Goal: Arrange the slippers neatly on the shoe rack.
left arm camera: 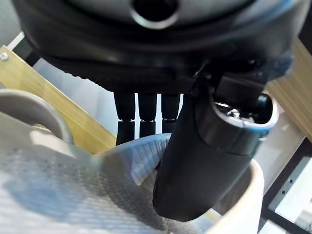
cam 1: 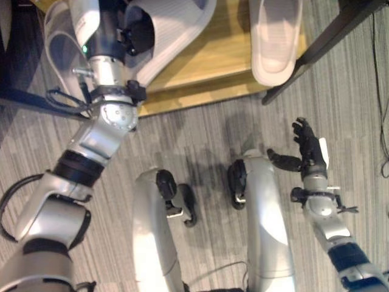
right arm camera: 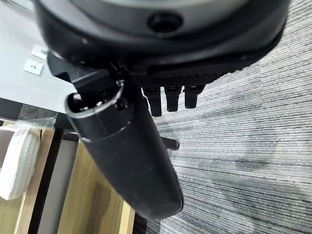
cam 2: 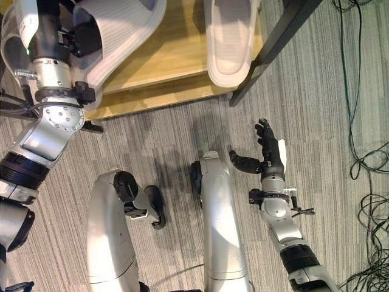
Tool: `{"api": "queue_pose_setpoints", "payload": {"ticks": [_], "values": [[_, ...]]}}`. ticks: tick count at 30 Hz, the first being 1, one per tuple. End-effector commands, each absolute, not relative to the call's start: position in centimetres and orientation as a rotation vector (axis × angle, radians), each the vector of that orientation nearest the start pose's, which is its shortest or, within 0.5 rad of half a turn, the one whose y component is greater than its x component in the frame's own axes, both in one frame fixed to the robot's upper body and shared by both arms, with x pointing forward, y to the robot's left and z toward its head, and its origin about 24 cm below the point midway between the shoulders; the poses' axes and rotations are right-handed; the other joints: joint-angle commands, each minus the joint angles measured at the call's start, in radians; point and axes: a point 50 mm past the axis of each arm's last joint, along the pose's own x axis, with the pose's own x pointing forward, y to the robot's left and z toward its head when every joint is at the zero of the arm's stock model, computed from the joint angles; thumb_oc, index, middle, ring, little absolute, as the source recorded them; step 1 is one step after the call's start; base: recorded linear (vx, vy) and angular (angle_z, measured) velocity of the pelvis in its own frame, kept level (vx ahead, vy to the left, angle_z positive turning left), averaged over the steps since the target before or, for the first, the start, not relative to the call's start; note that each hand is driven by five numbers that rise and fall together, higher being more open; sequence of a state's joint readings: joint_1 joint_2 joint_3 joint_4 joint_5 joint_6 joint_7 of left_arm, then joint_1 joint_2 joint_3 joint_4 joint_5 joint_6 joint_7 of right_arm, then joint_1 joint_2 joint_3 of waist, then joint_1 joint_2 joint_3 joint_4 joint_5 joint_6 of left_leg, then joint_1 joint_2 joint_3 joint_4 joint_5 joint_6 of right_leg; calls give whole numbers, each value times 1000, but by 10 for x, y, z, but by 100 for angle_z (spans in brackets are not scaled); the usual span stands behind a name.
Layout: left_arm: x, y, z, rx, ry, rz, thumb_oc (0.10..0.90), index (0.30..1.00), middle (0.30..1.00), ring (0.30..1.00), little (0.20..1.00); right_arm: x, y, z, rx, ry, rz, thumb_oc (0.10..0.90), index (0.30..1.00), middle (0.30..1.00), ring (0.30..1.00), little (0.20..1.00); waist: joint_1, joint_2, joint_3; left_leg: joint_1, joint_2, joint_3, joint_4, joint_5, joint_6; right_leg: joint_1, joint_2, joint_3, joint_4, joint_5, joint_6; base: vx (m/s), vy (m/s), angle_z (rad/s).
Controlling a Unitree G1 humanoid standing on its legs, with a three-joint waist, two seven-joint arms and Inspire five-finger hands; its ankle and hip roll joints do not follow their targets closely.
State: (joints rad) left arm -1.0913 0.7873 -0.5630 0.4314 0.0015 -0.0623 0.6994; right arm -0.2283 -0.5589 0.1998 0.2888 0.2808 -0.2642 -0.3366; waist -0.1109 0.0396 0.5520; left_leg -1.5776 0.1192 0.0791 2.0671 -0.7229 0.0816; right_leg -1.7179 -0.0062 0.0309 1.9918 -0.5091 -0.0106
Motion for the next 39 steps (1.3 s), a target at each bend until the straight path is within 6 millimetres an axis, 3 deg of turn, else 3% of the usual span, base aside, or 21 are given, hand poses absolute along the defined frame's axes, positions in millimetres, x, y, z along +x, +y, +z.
{"api": "queue_pose_setpoints", "payload": {"ticks": [1, 6, 11, 13, 14, 18, 27, 39], "values": [[334, 188, 389, 670, -1143, 569, 400, 300, 300, 300, 300, 277, -228, 114, -265, -382, -119, 800, 900, 900, 900, 900, -34, 11, -32, 8, -44, -160, -11, 11, -24, 148, -34, 117, 82, -158, 51, 27, 11, -14], [347, 179, 391, 675, -1071, 510, 400, 300, 300, 300, 300, 274, -230, 102, -328, -321, -81, 800, 900, 900, 900, 900, -52, 35, -32, 8, -43, -149, 38, 3, -32, 148, -44, 150, 144, -191, 48, 21, 11, 1], [358, 175, 391, 671, -1008, 492, 400, 300, 300, 300, 300, 276, -228, 102, -351, -309, -54, 800, 900, 900, 900, 900, -63, 42, -32, 8, -44, -137, 48, 7, -40, 148, -53, 156, 167, -201, 49, 1, -1, 1], [363, 165, 390, 652, -985, 453, 690, 735, 735, 735, 735, 278, -229, 99, -375, -292, -46, 800, 900, 900, 900, 900, -65, 42, -32, 8, -50, -133, 52, 9, -43, 148, -55, 158, 177, -206, 46, 0, 0, 0], [363, 165, 390, 651, -985, 452, 800, 900, 900, 900, 900, 278, -229, 99, -375, -292, -46, 800, 900, 900, 900, 900, -65, 42, -32, 8, -50, -133, 52, 9, -43, 148, -55, 158, 178, -207, 46, 0, 0, 0], [365, 156, 390, 649, -980, 419, 800, 900, 900, 900, 900, 278, -230, 97, -386, -277, -35, 800, 900, 900, 900, 900, -64, 41, -32, 8, -60, -132, 61, 7, -47, 148, -61, 159, 195, -213, 43, -3, -21, 2], [361, 162, 391, 639, -983, 380, 800, 900, 900, 900, 900, 278, -230, 96, -408, -270, -19, 800, 900, 900, 900, 900, -53, 28, -32, 8, -71, -117, 76, -6, -58, 148, -71, 167, 219, -212, 39, -3, -7, 1], [352, 173, 358, 737, -977, 303, 800, 900, 900, 900, 900, 274, -234, 95, -405, -264, -15, 800, 900, 900, 900, 900, -30, 7, -32, 8, -79, -103, 86, -28, -69, 148, -77, 183, 243, -219, 32, 0, -4, 4]]}}
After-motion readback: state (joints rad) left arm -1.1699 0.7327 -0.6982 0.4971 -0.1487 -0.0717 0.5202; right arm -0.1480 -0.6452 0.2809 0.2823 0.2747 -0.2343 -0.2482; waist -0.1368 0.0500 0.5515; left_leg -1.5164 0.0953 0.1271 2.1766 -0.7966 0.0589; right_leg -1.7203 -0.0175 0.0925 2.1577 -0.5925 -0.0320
